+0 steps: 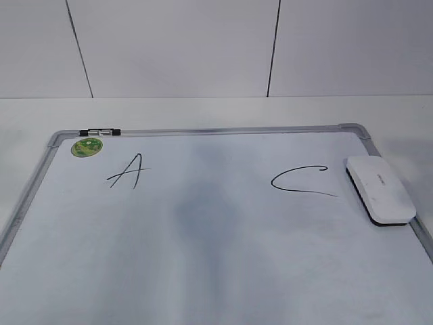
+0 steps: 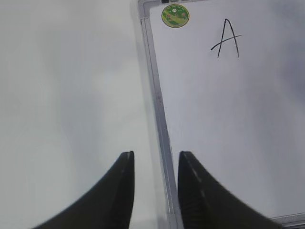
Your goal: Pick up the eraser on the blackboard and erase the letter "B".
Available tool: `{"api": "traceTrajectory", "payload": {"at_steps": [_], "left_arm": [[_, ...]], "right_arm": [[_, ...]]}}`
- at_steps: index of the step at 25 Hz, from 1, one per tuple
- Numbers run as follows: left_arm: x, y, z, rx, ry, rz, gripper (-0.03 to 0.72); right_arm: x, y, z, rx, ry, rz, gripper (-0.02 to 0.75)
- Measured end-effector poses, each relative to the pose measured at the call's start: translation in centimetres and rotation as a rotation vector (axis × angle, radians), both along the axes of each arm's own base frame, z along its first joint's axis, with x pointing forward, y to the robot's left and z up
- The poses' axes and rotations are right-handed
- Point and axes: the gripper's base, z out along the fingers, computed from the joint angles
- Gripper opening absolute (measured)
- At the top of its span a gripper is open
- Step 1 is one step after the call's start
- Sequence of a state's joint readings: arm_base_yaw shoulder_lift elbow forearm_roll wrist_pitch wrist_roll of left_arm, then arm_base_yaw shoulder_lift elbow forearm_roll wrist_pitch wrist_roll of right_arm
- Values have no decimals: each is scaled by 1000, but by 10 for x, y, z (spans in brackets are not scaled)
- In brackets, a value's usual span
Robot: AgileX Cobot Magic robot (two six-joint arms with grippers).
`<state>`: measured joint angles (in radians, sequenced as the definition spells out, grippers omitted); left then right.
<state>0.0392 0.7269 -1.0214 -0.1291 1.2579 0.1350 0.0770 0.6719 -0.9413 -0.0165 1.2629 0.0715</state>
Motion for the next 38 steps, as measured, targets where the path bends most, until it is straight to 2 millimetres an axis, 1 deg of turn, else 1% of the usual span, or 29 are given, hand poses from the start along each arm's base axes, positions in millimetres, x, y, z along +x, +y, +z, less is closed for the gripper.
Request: {"api": "traceTrajectory", "payload": {"at_steps": [7, 11, 13, 17, 21, 25, 27, 30, 32, 35, 38], "left_arm": [[-51, -3, -26, -2, -79, -3, 239], [-77, -4, -42, 0, -140, -2, 239], [-88, -4, -49, 1, -177, -3, 239], [-105, -5, -64, 3, -229, -3, 239], [-113, -5, -79, 4, -250, -3, 239], [-113, -5, -97, 3, -228, -3, 239], [-115, -5, -101, 3, -240, -2, 239], [-114, -5, -100, 3, -297, 3, 239], [-112, -5, -101, 1, -325, 7, 239], [-107, -4, -103, 1, -349, 14, 239], [-106, -4, -104, 1, -355, 15, 239]], "right_arm": [[-4, 0, -2, 0, -6, 0, 494], [-16, -2, -10, -6, -23, 3, 494], [-26, -2, -17, -12, -34, 13, 494], [-44, -4, -35, -29, -56, 34, 494], [-61, -5, -57, -44, -82, 53, 494], [-81, -7, -74, -68, -152, 82, 494], [-92, -7, -80, -85, -209, 100, 494], [-104, -10, -90, -107, -279, 96, 494], [-105, -11, -95, -123, -287, 91, 494], [-105, -12, -95, -129, -301, 87, 494], [-103, -12, -95, -132, -317, 85, 494]]}}
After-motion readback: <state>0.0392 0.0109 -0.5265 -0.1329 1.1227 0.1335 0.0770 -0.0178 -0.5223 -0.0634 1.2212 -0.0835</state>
